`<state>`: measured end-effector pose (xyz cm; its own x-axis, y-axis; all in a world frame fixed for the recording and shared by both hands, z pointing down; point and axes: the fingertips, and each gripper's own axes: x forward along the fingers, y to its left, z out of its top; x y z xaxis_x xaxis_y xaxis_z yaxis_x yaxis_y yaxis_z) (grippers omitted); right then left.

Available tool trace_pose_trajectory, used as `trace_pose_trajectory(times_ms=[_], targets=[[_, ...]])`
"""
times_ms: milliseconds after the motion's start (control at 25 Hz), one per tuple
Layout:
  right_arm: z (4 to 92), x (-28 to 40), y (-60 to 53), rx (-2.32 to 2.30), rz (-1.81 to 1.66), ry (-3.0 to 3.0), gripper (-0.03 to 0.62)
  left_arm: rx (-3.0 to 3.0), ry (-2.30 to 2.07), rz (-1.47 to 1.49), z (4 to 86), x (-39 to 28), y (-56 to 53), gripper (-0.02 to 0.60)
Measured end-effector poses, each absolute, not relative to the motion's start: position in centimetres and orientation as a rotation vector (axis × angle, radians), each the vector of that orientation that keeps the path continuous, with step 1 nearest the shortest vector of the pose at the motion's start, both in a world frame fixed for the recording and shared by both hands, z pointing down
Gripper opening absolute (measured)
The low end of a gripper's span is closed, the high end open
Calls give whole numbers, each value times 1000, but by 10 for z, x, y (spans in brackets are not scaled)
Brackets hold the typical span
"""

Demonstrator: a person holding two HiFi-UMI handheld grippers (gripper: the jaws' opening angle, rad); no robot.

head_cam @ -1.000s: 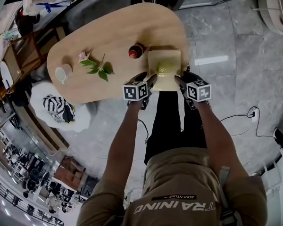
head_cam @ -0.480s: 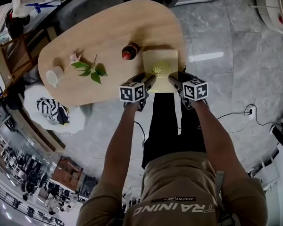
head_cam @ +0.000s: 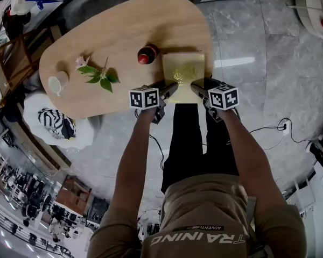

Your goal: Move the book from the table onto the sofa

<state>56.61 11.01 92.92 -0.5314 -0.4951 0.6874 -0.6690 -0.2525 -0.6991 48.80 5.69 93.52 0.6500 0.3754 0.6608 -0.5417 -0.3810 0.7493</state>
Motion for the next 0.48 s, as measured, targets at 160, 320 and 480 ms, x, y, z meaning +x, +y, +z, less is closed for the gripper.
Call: trace_pose_trajectory(times_ms=[160,320,480], targets=[[927,566,110,1441,1875,-1854,236,1709,-133,955,933,485,59,241],[928,566,109,1426,1882,-1852,235,1731,-159,934,936,485,58,239],[923,565,112,1442,1853,-1847,235,1755,-152,941,934,483,60,239]])
